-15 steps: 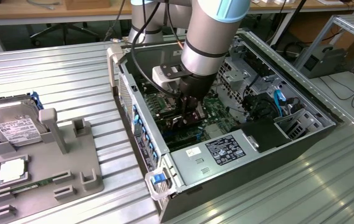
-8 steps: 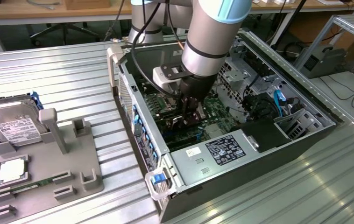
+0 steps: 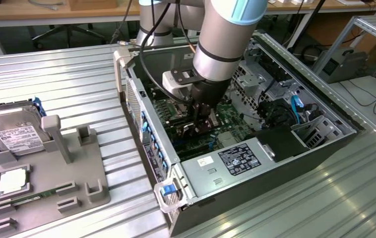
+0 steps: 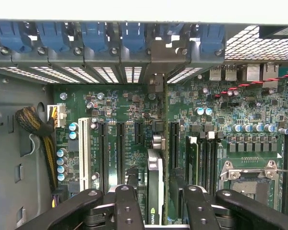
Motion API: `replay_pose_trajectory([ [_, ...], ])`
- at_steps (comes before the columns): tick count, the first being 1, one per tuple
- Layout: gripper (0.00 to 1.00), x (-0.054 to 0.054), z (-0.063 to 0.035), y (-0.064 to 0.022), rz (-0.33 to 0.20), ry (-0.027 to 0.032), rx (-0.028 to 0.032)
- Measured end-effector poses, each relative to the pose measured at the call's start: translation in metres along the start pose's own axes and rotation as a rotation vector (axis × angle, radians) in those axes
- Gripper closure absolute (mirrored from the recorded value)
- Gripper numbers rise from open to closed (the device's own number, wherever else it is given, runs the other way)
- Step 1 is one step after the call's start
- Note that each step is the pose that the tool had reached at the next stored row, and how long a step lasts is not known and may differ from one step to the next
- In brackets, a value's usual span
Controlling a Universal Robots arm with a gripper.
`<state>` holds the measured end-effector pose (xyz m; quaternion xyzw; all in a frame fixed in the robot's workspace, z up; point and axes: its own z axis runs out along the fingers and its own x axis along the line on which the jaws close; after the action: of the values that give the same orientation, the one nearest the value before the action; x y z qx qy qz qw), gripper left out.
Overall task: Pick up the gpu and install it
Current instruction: 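Insert the gpu into the slot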
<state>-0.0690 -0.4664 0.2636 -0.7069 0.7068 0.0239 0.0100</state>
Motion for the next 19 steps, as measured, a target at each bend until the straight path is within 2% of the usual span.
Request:
replay_pose_trajectory([
  [4,0.62,0.0,0.0,0.0,0.0,-0.0001,0.0001],
  [5,0.68,0.0,0.0,0.0,0.0,0.0001,0.0],
  [6,0.68,0.0,0.0,0.0,0.0,0.0001,0.0],
  [7,0.73,0.0,0.0,0.0,0.0,0.0001,0.0],
  [19,0.73,0.0,0.0,0.0,0.0,0.0,0.0],
])
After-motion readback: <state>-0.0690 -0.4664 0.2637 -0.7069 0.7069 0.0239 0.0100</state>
